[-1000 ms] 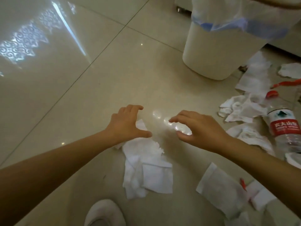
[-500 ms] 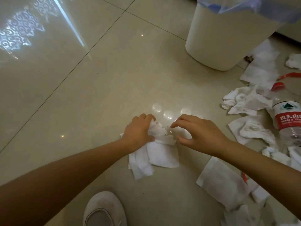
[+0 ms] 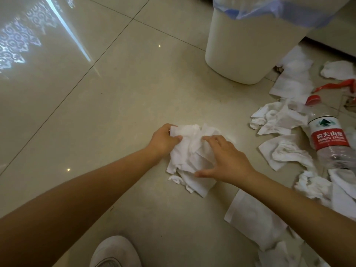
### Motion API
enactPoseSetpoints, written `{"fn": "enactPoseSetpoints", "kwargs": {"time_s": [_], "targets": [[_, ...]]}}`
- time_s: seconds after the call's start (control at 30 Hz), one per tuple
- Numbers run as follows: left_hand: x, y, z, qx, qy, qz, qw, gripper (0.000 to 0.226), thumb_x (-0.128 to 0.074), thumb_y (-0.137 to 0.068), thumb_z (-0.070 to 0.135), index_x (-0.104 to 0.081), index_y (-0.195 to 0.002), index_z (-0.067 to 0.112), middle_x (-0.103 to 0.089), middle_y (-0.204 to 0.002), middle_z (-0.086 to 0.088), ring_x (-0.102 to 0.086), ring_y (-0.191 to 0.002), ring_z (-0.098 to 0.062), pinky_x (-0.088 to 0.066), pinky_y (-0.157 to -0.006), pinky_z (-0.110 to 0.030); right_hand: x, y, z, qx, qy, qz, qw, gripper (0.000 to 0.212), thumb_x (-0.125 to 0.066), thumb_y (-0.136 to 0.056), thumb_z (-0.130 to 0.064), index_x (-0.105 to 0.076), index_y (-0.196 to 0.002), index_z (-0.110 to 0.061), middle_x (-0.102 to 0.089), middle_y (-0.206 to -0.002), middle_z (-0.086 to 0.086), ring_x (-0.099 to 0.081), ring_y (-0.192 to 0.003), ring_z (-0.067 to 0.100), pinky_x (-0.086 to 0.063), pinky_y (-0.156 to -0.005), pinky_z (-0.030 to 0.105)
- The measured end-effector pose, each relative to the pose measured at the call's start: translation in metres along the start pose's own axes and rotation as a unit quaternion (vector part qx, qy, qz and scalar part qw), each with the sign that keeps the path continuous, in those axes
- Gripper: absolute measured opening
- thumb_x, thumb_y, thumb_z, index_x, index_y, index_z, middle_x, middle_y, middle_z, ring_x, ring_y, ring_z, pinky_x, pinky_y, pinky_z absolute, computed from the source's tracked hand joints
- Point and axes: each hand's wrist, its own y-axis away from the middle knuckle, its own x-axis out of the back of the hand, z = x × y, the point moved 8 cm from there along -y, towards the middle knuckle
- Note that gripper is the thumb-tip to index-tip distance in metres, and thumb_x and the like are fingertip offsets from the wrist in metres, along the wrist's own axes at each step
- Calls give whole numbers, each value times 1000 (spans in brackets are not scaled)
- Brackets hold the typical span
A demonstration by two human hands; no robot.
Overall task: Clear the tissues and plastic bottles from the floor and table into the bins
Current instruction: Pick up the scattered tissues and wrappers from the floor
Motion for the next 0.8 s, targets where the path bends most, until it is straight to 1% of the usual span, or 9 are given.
{"fn": "enactPoseSetpoints", "kwargs": {"time_s": [0.1,0.17,0.3,0.4,0.47,0.53,0.63,0.73,0.8], "targets": [[-7,1,2,0,-11,1,1000,28,-62,-88,14,-56,-115,13,-62,-115,-10,-60,-104,-26,-52,-89,-42,-20,-1,-2,-25,47,-24,998,109,-75,-58,-64,-13,-142,-31,-25,-143,1,-36,-125,26,-45,-88,40],[-7,1,2,-1,-16,7,1000,30,-63,-87,13,-55,-116,13,-61,-116,-10,-59,-104,-27,-52,-89,-43,-29,-1,-3,-17,93,-10,995,98,-74,-67,-55,-17,-141,-26,-30,-138,5,-40,-119,26,-48,-83,38],[1,0,1,-1,-17,13,1000,30,-67,-85,13,-56,-113,13,-61,-115,-11,-59,-104,-28,-52,-88,-44,-32,4,-4,19,75,11,997,43,-58,-86,-34,-43,-124,-21,-49,-116,2,-53,-90,22,-41,-65,29],[4,0,4,2,-20,9,1000,30,-70,-83,13,-57,-110,15,-61,-114,-10,-60,-102,-27,-54,-85,-44,-20,5,2,23,34,35,999,4,-51,-86,-20,-48,-88,-19,-46,-81,-2,-47,-72,21,-26,-52,26],[6,0,11,-1,-5,8,1000,29,-70,-83,11,-58,-109,15,-61,-113,-10,-61,-101,-28,-56,-79,-41,-2,3,14,-7,-8,71,997,13,-52,-82,-13,-44,-72,-16,-39,-69,-4,-45,-66,20,-23,-49,23],[8,-1,22,-7,8,11,1000,30,-70,-83,9,-58,-109,14,-61,-111,-10,-61,-100,-27,-56,-75,-39,22,2,28,-32,-46,108,993,15,-55,-79,-10,-49,-66,-15,-46,-69,-1,-46,-65,20,-25,-50,24],[12,-3,48,-26,37,19,999,30,-69,-83,6,-58,-111,12,-61,-105,-9,-60,-93,-25,-56,-68,-35,62,8,45,-55,-136,159,976,10,-60,-74,-7,-68,-74,-12,-61,-70,3,-57,-66,22,-40,-55,30],[20,-5,83,-57,66,26,996,31,-69,-83,5,-57,-111,12,-60,-99,-5,-60,-89,-21,-51,-58,-26,106,18,59,-70,-226,225,945,15,-62,-73,-6,-70,-71,-18,-65,-66,2,-62,-68,22,-50,-60,34],[27,-5,112,-85,73,28,993,32,-70,-84,7,-56,-113,12,-60,-98,-2,-60,-85,-17,-50,-58,-24,136,25,62,-69,-263,258,927,13,-64,-76,-5,-72,-79,-16,-68,-71,3,-63,-70,20,-52,-64,35]]}}
